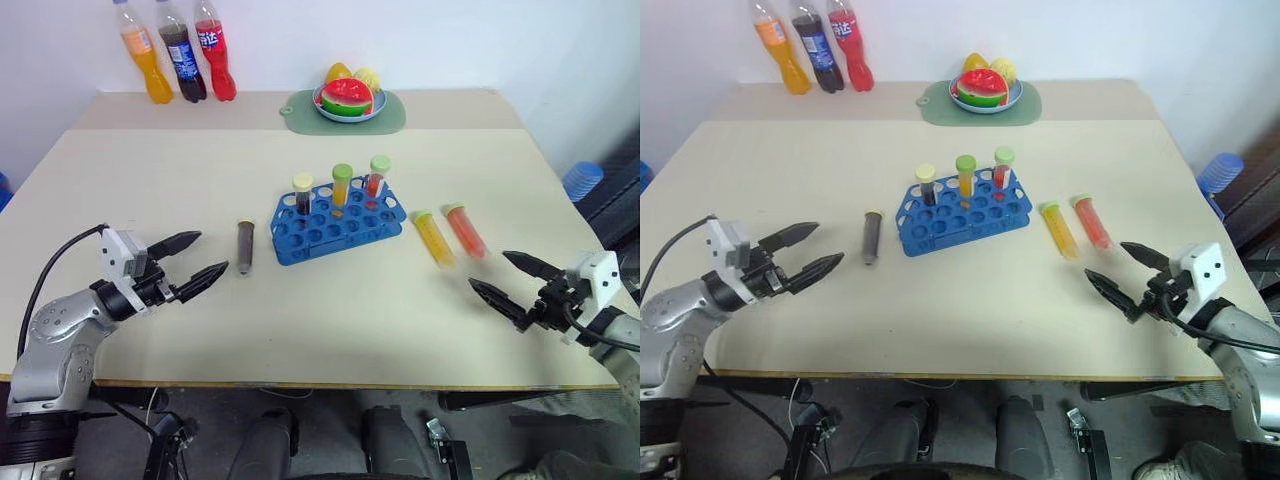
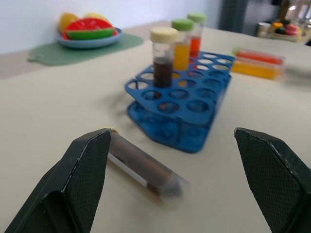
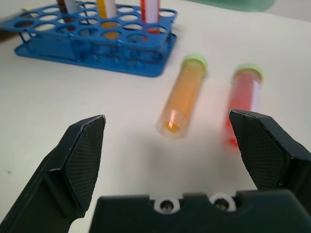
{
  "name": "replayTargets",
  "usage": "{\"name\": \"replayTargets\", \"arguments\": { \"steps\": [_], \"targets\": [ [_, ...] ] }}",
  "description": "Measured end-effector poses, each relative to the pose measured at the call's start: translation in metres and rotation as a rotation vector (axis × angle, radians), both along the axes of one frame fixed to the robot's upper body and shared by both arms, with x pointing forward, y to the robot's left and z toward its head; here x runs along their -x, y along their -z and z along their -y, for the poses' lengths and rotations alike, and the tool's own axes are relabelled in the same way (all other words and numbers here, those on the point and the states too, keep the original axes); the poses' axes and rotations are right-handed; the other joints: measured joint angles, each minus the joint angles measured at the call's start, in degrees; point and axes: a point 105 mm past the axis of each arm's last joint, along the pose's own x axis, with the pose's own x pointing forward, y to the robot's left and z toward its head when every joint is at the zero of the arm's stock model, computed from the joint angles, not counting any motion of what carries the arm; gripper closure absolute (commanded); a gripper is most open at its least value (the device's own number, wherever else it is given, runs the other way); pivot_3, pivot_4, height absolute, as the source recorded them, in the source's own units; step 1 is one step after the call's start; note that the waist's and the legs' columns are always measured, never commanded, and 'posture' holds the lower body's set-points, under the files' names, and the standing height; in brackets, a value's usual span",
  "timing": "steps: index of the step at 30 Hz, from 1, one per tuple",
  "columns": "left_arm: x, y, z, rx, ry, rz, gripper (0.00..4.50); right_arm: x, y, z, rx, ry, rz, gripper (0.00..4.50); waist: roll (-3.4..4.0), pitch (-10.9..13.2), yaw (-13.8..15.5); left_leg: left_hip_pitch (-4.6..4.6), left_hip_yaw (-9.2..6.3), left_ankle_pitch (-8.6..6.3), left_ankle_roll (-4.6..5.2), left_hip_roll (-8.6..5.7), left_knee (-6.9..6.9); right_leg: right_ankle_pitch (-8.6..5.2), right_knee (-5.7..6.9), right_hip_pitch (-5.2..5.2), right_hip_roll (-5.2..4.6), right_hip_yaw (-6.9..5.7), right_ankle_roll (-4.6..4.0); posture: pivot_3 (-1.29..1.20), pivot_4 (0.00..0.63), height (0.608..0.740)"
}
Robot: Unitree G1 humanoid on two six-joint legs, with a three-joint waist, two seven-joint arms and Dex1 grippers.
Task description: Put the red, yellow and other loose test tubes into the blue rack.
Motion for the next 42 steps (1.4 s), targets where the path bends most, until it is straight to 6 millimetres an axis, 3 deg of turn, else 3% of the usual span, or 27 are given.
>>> {"name": "replayTargets", "arguments": {
  "steps": [13,21,25,34,42],
  "targets": [
    [0.001,-0.003,0.007,0.007,0.029,0.005,0.31,-0.011,-0.017,-0.003,0.009,-0.001,0.06,0.0,0.0,0.0,0.18,-0.01,0.01,0.0,0.0,0.0,0.0,0.0,-0.02,0.0,-0.03,0.0,0.0,0.0,0.15,0.74],
    [-0.003,-0.017,0.036,0.024,0.119,0.069,0.31,-0.05,-0.048,-0.004,0.032,0.072,0.021,0.0,0.03,0.02,0.08,-0.02,0.04,0.0,0.0,-0.02,0.01,0.01,-0.01,-0.03,-0.06,0.0,-0.01,0.0,0.15,0.74],
    [-0.002,-0.016,0.054,0.005,0.188,0.079,0.31,-0.078,-0.06,-0.012,0.048,0.078,-0.11,0.0,0.07,0.05,-0.1,-0.05,0.08,0.0,0.0,-0.01,0.0,0.01,-0.02,-0.1,-0.06,0.01,-0.01,0.0,0.15,0.74],
    [-0.002,-0.013,0.065,-0.015,0.245,0.073,0.31,-0.139,-0.051,-0.003,0.155,0.253,-0.44,0.0,0.11,0.09,-0.11,-0.39,0.2,0.0,-0.01,-0.13,-0.01,0.02,-0.04,-0.45,-0.07,0.02,-0.01,0.0,0.15,0.74],
    [0.004,-0.008,0.066,-0.017,0.245,0.052,0.31,-0.154,-0.038,0.001,0.183,0.296,-0.598,0.0,0.13,0.09,-0.24,-0.97,0.24,0.04,-0.05,-0.18,0.05,0.04,0.08,-1.11,-0.07,0.03,-0.01,0.0,0.15,0.74]
  ]
}}
